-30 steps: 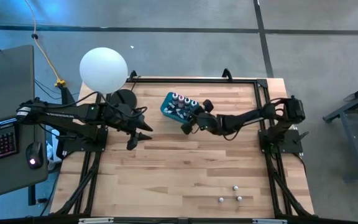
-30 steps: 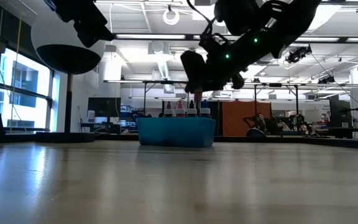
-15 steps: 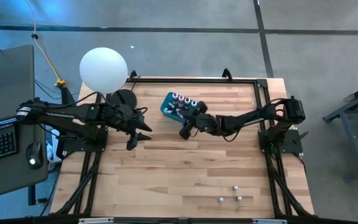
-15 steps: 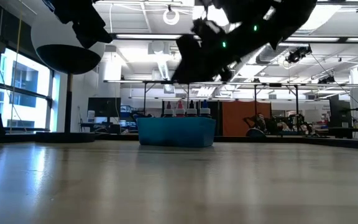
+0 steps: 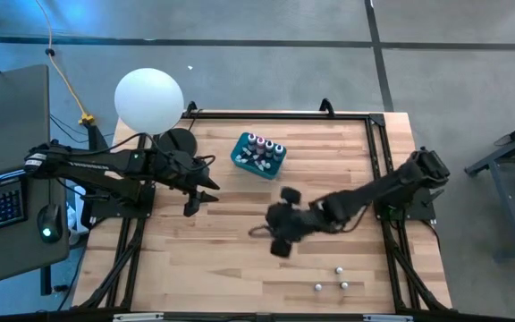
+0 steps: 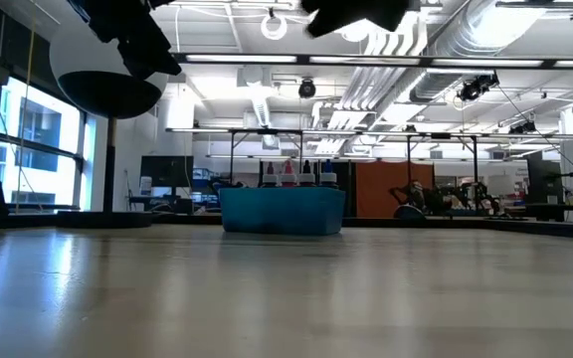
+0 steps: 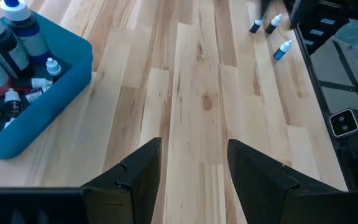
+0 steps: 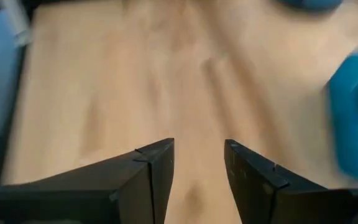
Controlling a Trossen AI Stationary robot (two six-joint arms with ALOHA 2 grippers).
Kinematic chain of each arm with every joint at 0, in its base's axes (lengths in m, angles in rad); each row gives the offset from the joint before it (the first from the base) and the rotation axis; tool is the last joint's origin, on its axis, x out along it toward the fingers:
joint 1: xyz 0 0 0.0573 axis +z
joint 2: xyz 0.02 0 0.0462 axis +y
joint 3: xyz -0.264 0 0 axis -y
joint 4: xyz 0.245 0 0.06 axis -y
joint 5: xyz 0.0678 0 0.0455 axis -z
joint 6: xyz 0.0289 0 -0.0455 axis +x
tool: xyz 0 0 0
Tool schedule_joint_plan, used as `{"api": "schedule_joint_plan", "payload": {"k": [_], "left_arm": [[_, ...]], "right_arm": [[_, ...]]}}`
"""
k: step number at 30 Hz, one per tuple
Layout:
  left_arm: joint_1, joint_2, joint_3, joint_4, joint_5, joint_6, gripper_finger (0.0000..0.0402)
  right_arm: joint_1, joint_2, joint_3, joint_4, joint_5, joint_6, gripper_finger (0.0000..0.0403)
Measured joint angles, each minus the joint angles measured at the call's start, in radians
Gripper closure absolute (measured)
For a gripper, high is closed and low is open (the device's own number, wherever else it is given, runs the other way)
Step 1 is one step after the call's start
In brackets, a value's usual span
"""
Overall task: Pick & Place food coloring
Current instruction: Put the black food coloring bottle into the blue bin
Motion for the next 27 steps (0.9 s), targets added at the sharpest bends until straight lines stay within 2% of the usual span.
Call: {"api": "schedule_joint_plan", "payload": {"k": [5,8,12,18,22,27], "left_arm": [[0.0,0.0,0.0,-0.001,0.0,0.0,0.022],[0.0,0.0,0.0,-0.001,-0.001,0.0,0.022],[0.0,0.0,0.0,0.009,-0.003,0.0,0.022],[0.0,0.011,0.0,0.028,-0.02,-0.007,0.022],[0.0,0.016,0.0,0.028,-0.026,-0.008,0.022],[0.0,0.017,0.0,0.027,-0.028,-0.008,0.022]], "right_arm": [[0.115,0.01,0.029,-0.179,-0.107,0.331,0.0269],[0.171,0.03,0.026,-0.301,-0.206,0.554,0.0269],[0.228,0.035,0.027,-0.475,-0.351,0.806,0.0269],[0.289,0.036,0.027,-0.654,-0.473,1.168,0.0269],[0.311,0.046,0.027,-0.659,-0.475,1.303,0.0269],[0.312,0.091,0.027,-0.687,-0.473,1.319,0.0269]]}}
